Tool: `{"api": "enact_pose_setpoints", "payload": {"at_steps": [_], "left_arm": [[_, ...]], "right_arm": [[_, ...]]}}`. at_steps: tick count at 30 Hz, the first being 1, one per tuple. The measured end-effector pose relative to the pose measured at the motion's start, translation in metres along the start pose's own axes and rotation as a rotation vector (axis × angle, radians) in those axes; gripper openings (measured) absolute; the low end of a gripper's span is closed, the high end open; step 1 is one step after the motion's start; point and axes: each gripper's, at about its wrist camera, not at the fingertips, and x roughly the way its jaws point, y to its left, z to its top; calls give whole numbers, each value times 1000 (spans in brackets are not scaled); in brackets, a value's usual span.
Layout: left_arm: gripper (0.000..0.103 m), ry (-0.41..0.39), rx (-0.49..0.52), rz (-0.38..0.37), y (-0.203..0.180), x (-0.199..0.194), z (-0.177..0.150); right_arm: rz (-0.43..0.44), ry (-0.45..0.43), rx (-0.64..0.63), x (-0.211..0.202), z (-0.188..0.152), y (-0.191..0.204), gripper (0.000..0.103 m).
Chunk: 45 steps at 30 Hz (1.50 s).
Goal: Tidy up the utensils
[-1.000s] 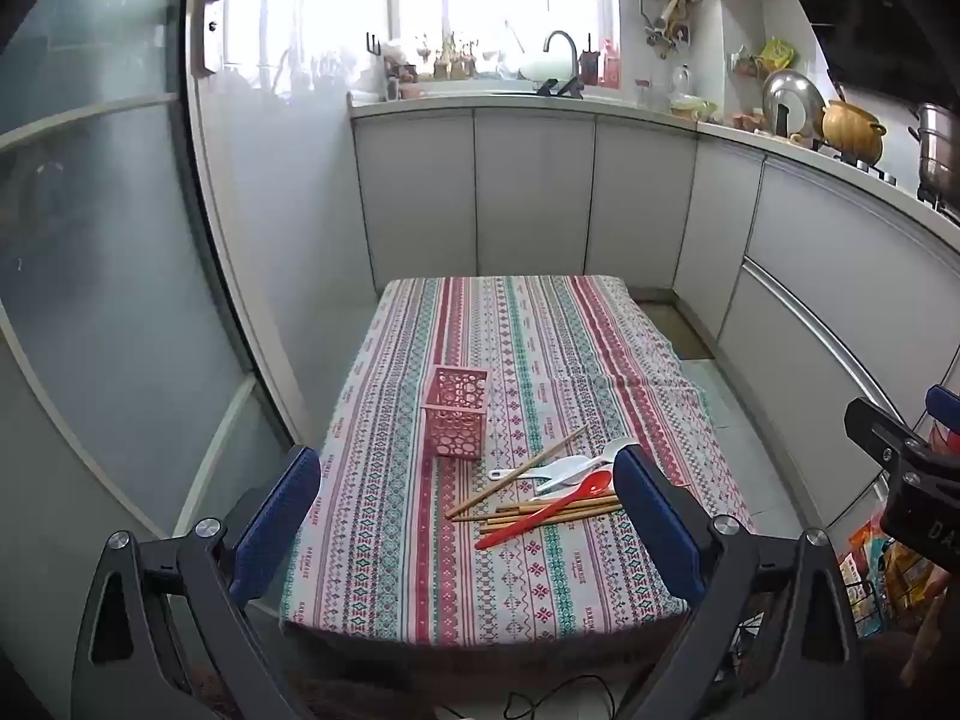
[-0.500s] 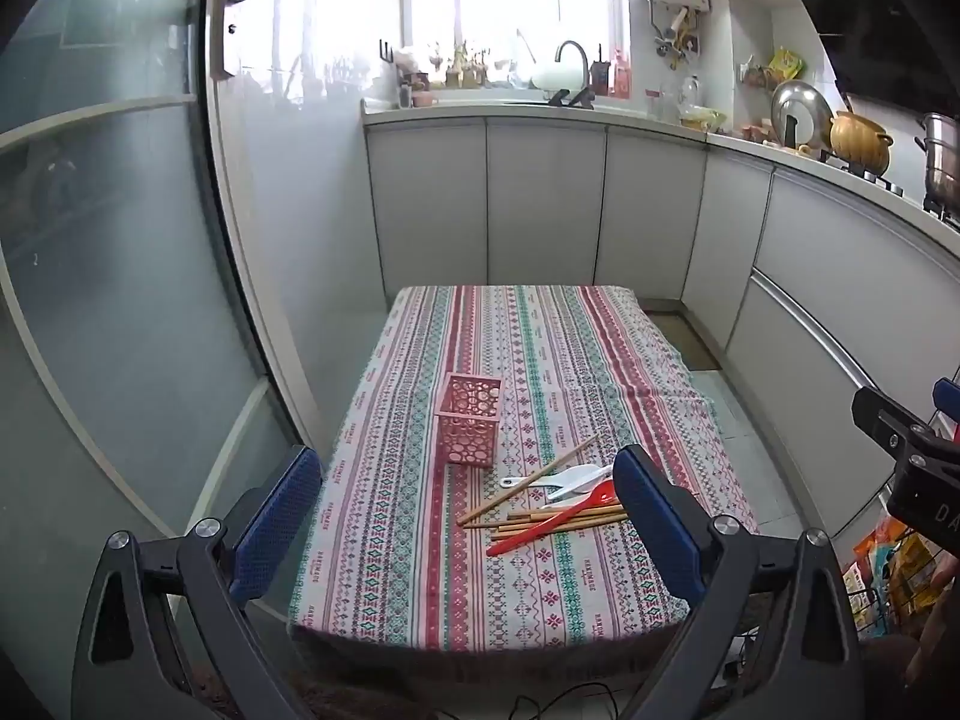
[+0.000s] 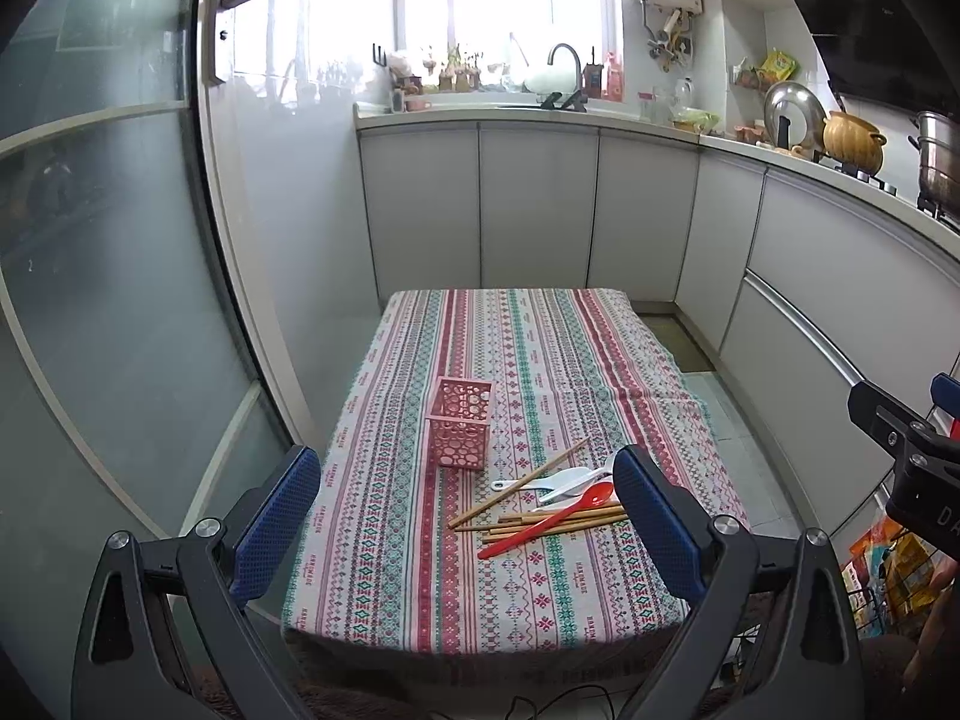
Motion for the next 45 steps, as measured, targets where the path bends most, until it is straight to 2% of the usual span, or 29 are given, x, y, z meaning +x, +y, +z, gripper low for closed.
{"api": "enact_pose_setpoints", "payload": {"at_steps": [45], "left_arm": [[99, -16, -7, -12, 1, -7, 0]], "right_arm": [[16, 0, -10, 0, 1, 10, 103]]}}
